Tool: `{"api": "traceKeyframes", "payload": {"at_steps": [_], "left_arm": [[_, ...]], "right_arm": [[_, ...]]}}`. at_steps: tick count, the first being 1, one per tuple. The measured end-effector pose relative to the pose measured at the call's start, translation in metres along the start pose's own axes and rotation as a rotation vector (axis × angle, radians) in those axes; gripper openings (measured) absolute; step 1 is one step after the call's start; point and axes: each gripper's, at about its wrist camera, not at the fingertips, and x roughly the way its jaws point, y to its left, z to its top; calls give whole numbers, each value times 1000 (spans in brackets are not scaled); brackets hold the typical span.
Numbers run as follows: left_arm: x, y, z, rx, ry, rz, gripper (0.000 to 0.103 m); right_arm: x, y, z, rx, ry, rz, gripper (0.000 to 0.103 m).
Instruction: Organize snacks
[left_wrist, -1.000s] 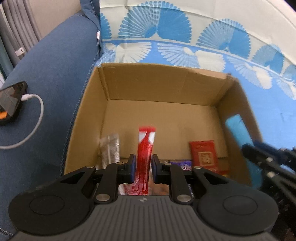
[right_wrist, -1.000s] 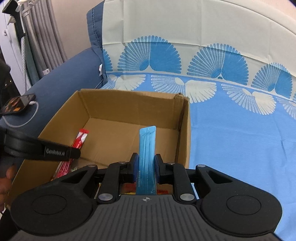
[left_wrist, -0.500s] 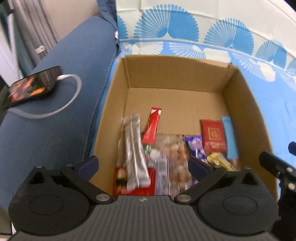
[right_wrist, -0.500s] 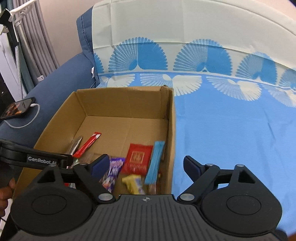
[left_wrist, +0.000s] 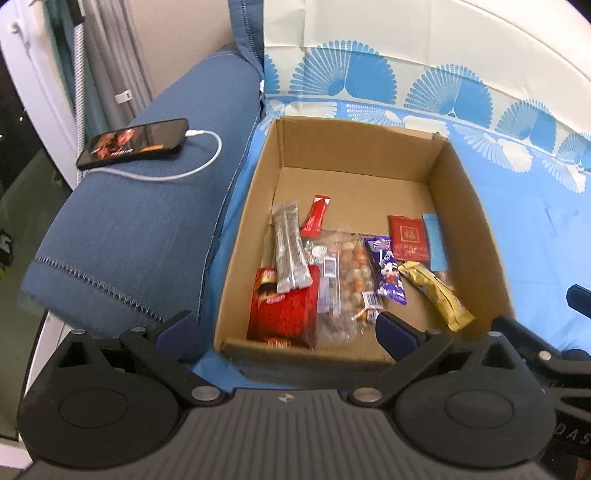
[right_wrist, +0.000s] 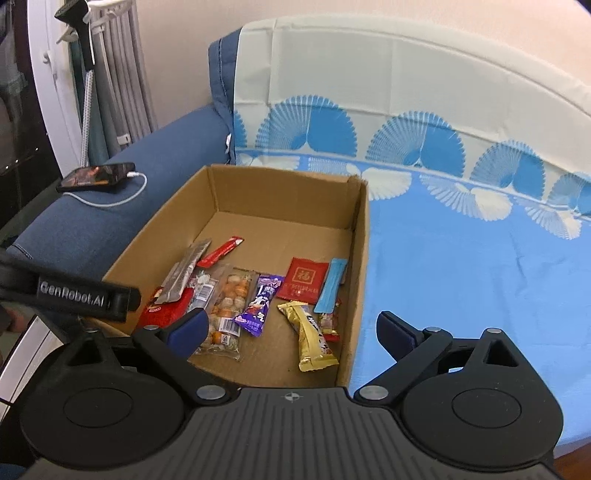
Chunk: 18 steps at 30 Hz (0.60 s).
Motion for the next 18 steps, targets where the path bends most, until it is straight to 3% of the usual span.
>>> {"api": "traceKeyframes", "payload": {"at_steps": [10,18], "left_arm": [[-29,-4,-32,33,32,-13,103],[-41,0,-42,1,33,-24,103]], "right_arm": [[-41,4,-13,-25,-60,-15,100],[-62,4,-19,-33,-99,-16,103]]}}
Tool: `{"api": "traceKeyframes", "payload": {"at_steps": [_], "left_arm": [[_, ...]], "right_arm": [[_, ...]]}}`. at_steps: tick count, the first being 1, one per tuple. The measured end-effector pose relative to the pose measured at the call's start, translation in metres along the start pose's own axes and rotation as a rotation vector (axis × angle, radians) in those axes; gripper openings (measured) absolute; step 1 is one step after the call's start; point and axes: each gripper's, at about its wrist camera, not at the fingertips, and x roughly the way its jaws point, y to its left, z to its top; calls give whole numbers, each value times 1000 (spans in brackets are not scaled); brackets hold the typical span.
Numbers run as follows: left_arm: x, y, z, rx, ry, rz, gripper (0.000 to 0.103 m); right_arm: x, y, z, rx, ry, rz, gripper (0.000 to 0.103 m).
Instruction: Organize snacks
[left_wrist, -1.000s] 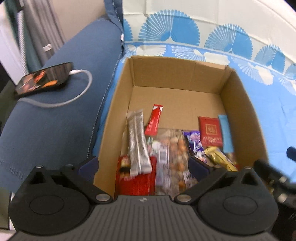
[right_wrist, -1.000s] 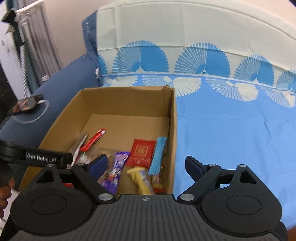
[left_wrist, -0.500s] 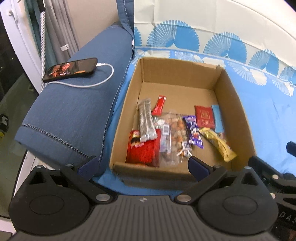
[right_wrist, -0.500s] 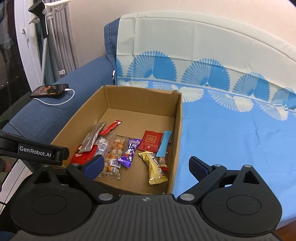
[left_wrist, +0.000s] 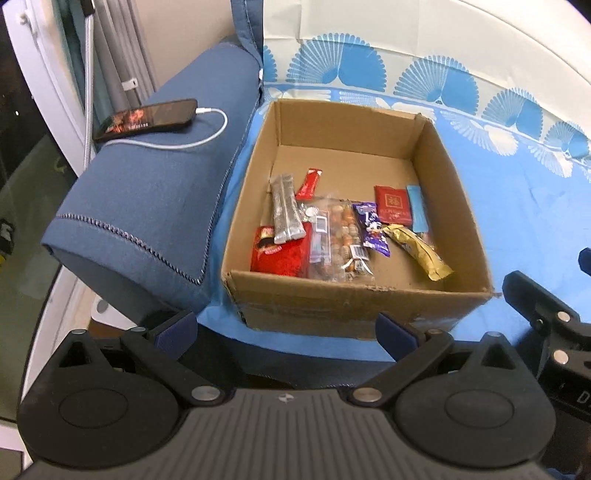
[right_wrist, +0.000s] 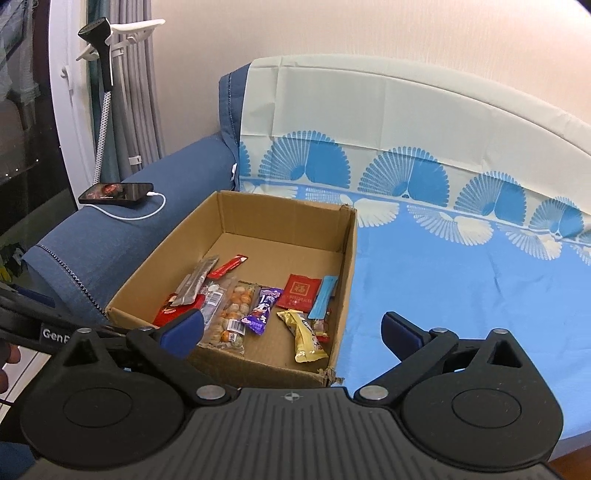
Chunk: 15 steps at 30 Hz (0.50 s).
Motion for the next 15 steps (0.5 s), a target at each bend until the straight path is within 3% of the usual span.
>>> {"api": "traceKeyframes", "payload": {"at_steps": [7,15], "left_arm": [[-6,-2,-2,24,-31,66,103],[-5,-1,-1,32,-29,74,103]], "right_arm": [[-1,1,0,3,-3,-8,103],[5,4,-2,-1,25,-26,103]]}}
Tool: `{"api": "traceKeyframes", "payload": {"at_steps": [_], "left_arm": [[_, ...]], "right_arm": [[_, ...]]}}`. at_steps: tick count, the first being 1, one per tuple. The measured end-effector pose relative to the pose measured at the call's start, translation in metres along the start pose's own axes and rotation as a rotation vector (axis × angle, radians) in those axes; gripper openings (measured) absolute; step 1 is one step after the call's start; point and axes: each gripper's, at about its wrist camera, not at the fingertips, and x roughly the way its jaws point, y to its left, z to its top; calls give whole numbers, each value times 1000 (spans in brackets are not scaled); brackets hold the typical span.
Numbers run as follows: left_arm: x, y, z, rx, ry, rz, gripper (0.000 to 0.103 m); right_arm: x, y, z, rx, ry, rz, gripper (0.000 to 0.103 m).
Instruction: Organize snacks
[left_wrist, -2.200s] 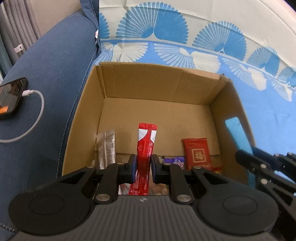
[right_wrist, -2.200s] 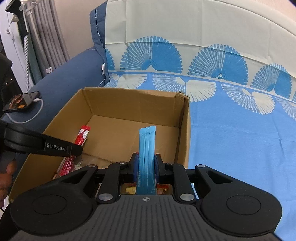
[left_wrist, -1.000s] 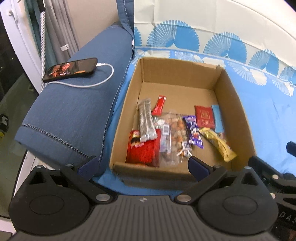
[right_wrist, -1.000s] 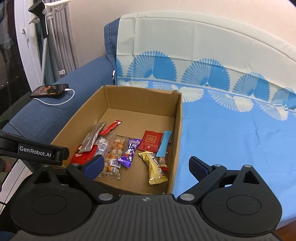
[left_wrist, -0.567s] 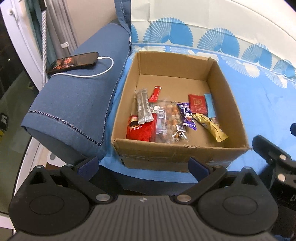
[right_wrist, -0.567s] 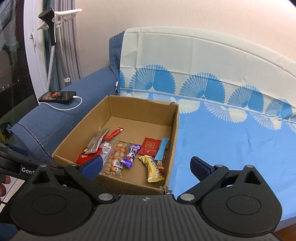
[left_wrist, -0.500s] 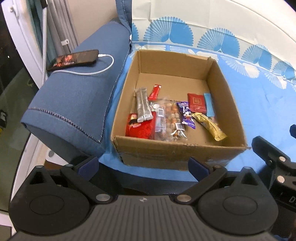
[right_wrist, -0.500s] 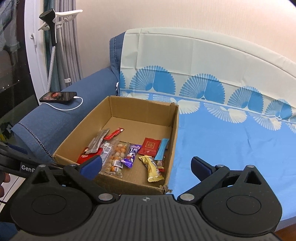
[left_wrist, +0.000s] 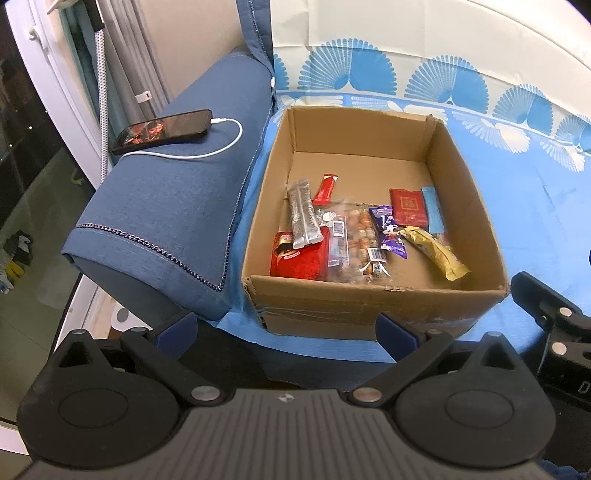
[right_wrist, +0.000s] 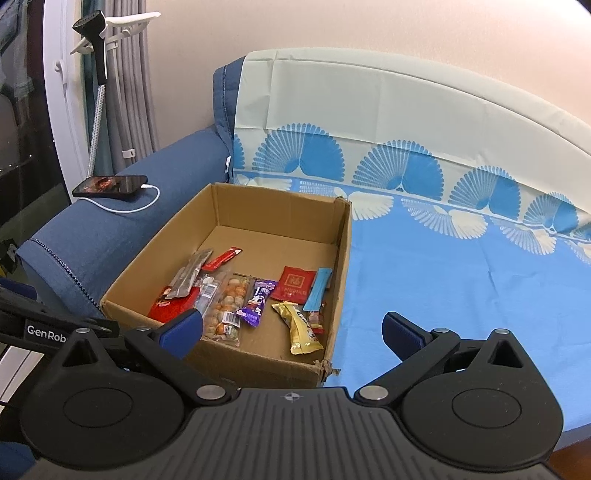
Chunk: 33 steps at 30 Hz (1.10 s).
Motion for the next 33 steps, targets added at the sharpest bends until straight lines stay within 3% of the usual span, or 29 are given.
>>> {"api": "traceKeyframes", "payload": {"at_steps": [33], "left_arm": [[-2,-5,-2,26,0,13,103]], "right_arm": [[-3,-1,-2,-3,-7,7,103]]}}
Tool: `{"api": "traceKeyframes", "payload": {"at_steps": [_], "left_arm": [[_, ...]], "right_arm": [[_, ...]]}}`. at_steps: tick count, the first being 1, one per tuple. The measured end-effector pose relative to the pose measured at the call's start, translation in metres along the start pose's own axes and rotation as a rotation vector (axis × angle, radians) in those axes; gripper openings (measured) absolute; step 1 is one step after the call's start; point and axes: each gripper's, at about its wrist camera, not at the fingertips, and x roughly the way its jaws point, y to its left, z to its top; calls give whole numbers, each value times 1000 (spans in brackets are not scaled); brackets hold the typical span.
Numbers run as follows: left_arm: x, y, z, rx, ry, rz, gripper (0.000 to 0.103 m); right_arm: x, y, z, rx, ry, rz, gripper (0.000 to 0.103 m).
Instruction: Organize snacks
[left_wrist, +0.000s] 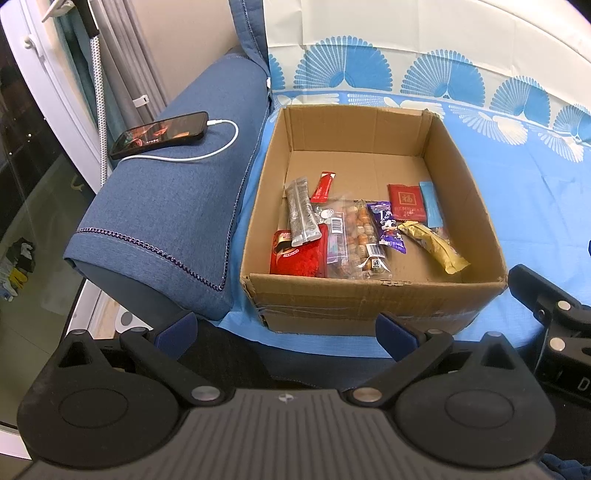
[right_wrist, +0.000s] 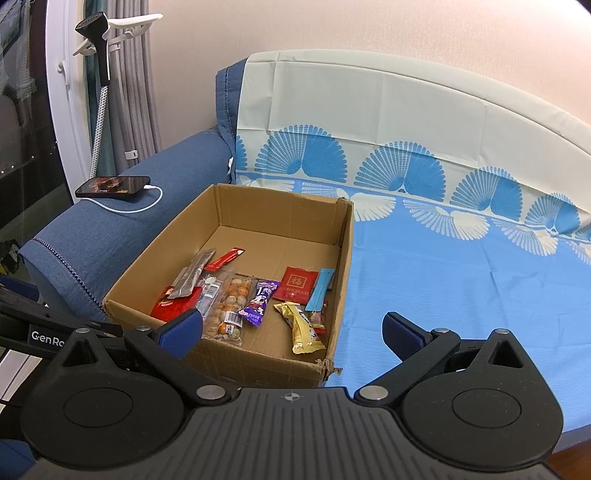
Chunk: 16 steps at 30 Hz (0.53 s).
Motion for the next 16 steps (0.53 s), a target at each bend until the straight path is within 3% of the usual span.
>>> {"api": "traceKeyframes", "payload": {"at_steps": [16], "left_arm": [[-1,-3,3,4,-6,9,103]], "right_arm": [[1,-1,1,11,-6,2,103]]}}
